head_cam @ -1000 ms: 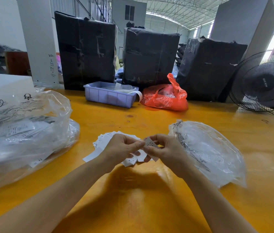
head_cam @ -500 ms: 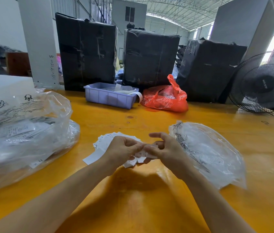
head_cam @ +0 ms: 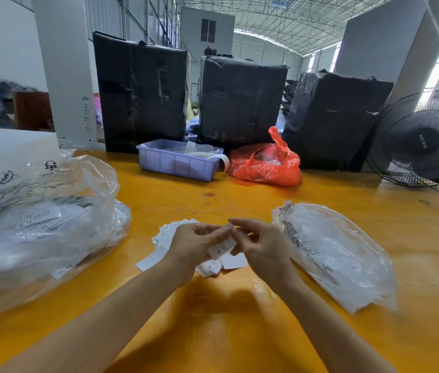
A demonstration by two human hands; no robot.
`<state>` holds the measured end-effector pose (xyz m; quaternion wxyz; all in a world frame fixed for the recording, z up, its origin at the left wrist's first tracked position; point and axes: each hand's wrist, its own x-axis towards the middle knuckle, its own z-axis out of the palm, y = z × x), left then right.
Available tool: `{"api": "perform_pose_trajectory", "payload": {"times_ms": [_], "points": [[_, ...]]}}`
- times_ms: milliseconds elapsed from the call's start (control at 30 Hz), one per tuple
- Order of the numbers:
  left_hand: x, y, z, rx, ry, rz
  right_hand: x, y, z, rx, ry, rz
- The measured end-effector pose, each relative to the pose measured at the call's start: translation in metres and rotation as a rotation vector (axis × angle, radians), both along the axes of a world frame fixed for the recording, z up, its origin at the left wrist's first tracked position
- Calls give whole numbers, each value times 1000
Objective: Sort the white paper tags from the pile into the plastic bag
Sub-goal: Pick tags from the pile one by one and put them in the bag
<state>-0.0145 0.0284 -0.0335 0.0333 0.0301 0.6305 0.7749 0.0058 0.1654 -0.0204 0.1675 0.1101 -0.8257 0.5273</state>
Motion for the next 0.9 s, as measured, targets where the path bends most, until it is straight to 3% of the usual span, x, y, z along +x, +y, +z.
{"api": "perform_pose_trajectory", "payload": {"times_ms": [133,233,400,533,633,733,900], "points": [[-3,1,7,160,-71,91,-2,-7,9,-81,-16,4],[-4,2,12,275,-145,139,-4,-12,11,4,21,38],[0,1,17,303,-188,111,-6,-15,11,-53,13,31],[2,-6,20,105,-171,74,-9,-11,14,-188,-29,-33],[-1,-16,19,-172,36,100,-12,-6,19,-153,-33,-50],[-3,-25,19,-313,156,77,-12,-2,22,-108,-12,-68],[-1,-30,18,-433,70,-96,-15,-2,23,-96,-29,-97]]}}
